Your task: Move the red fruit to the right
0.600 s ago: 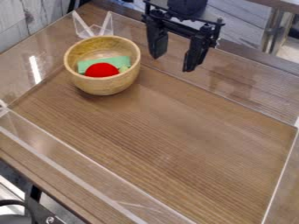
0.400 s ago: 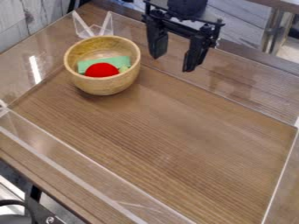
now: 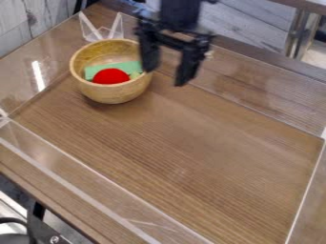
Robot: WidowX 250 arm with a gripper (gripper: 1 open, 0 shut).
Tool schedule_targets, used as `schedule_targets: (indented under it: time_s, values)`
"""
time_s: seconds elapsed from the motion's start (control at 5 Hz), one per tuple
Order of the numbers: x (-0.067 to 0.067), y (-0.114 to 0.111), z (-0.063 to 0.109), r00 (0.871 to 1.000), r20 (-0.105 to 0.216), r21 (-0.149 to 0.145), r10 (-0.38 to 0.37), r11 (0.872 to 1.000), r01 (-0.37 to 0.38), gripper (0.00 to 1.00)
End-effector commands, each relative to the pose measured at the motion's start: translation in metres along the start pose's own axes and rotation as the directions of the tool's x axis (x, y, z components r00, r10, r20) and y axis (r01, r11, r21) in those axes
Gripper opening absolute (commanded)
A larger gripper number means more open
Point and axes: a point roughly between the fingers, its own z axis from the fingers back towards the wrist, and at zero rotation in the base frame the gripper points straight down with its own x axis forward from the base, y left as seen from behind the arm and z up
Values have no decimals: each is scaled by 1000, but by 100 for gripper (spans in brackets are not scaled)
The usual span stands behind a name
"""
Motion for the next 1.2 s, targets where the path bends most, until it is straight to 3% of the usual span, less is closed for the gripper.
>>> schedule_targets:
  time_s: [0.0,0.4,0.8,1.0]
  values:
    - [-12,46,18,991,129,8,23,1000,-24,100]
    - [-18,105,32,977,208,20,-47,999,43,100]
    - [-7,116,30,973,228,12,24,1000,-28,100]
    - [4,118,20,965,236,-3,111,994,-113,100]
